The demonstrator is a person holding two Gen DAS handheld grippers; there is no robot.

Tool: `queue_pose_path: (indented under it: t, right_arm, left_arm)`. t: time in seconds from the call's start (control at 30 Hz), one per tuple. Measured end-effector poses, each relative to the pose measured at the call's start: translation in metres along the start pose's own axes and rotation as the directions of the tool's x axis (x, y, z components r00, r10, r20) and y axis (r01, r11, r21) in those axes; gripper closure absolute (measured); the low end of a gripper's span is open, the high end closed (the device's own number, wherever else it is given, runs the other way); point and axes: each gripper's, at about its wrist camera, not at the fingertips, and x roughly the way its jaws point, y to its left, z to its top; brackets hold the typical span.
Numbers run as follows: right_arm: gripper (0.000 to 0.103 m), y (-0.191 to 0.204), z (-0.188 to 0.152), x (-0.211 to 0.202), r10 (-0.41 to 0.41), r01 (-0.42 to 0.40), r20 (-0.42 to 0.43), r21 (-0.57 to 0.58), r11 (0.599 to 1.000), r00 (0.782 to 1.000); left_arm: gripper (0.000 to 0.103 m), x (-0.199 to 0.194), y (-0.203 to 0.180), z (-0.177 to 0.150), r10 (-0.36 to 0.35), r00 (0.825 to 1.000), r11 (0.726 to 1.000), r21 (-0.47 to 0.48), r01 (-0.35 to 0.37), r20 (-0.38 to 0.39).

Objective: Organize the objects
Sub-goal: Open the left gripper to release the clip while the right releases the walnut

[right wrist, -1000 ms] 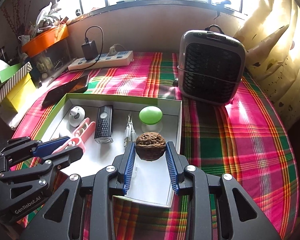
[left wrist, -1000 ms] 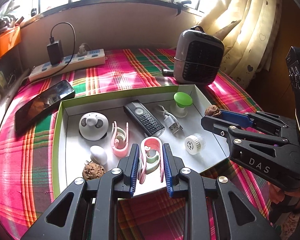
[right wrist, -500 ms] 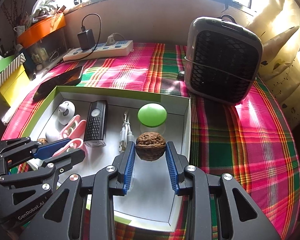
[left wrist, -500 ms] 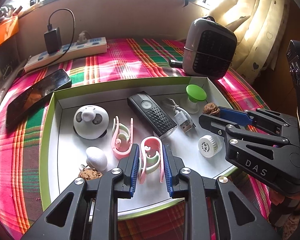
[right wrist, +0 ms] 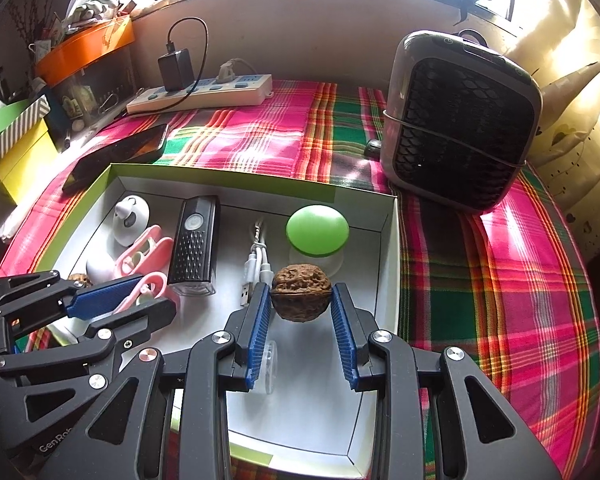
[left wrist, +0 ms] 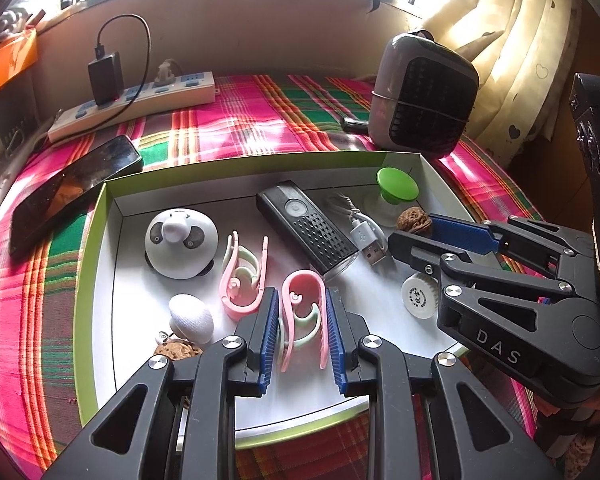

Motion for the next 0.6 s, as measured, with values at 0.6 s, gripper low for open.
queue_pose_path:
  t: [0.6]
  right_arm:
    - [0.061,0.0011,-0.0029,-0.0039,-0.001,0.0,0.014,0.008,1.0,1.0]
  left_arm:
    - [0.069,-0.0002,-0.002,-0.0005,0.031,1.0,0.999,0.011,-0.03,-0.005]
